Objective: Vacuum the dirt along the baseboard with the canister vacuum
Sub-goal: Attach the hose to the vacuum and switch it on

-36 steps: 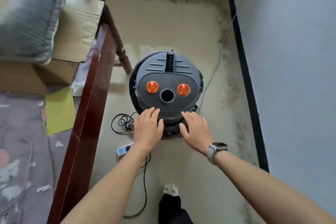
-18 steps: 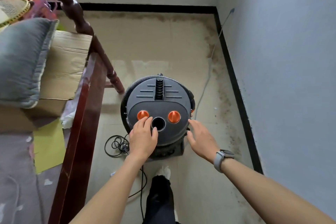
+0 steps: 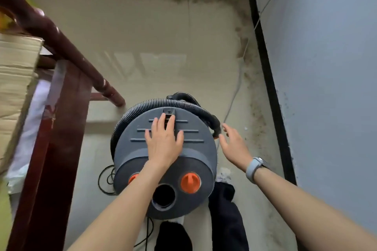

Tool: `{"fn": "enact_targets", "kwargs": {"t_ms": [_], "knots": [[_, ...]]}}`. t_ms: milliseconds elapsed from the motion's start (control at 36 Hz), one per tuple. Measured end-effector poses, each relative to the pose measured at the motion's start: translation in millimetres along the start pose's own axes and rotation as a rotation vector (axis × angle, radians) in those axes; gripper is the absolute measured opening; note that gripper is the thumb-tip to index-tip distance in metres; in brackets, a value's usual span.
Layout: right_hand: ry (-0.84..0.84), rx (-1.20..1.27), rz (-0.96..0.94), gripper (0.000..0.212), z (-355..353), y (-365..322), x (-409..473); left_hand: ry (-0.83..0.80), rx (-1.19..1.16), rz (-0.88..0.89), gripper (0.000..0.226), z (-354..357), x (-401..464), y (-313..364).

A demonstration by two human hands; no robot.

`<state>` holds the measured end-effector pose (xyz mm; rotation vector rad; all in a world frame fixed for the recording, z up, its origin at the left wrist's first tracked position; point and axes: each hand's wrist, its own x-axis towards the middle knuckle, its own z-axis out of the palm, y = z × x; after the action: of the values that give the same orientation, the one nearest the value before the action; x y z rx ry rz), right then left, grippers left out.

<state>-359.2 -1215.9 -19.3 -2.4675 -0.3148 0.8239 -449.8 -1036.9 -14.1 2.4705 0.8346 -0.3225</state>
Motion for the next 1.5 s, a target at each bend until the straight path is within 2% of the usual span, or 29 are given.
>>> {"fn": "enact_targets", "kwargs": {"t_ms": [111,194,389,444,528,583,778,861,944,1000,1139,1222,1333,1417,1500], "knots": [[-0.061,-0.045,-0.058,0.043,3,5,75,-0.026,-0.024,-0.134,0.062,6,44,2],[-0.169,-0.105,-0.11,0.05,14,6,130,-0.022,-0.053,-0.214,0.065,14,61,-2],[-0.488,-0.335,-0.267,0.082,55,-3,221,0.069,-0.026,-0.246,0.069,23,63,-2],[-0.513,-0.328,-0.279,0.081,64,-6,228,0.079,-0.008,-0.245,0.078,23,63,-2],[-0.469,-0.254,-0.321,0.055,68,-2,227,0.089,-0.003,-0.243,0.083,23,62,-3],[-0.442,-0.211,-0.326,0.046,63,1,222,0.089,0.001,-0.252,0.083,23,62,-4],[-0.358,-0.044,-0.462,0.043,25,-18,204,0.121,-0.039,-0.247,0.081,24,62,-4],[-0.31,-0.101,-0.554,0.046,6,-40,194,0.268,-0.098,-0.238,0.073,21,58,-4],[-0.284,-0.214,-0.686,0.051,-8,-64,178,0.418,-0.021,-0.199,0.07,6,55,-9],[-0.256,-0.267,-0.772,0.051,-17,-82,165,0.452,0.011,-0.172,0.072,-13,54,-13],[-0.194,-0.381,-0.885,0.051,-35,-121,122,0.396,-0.021,-0.051,0.07,-68,20,-34],[-0.191,-0.423,-0.949,0.051,-36,-131,104,0.299,-0.076,-0.07,0.071,-79,-5,-37],[-0.123,-0.426,-1.014,0.052,-21,-133,56,0.257,-0.254,-0.138,0.052,-72,-55,-46],[-0.044,-0.355,-1.008,0.052,-3,-122,19,0.196,-0.483,-0.204,0.041,-59,-93,-50],[0.017,-0.108,-0.892,0.05,13,-106,-21,0.153,-0.656,-0.255,0.025,-43,-127,-48]]}}
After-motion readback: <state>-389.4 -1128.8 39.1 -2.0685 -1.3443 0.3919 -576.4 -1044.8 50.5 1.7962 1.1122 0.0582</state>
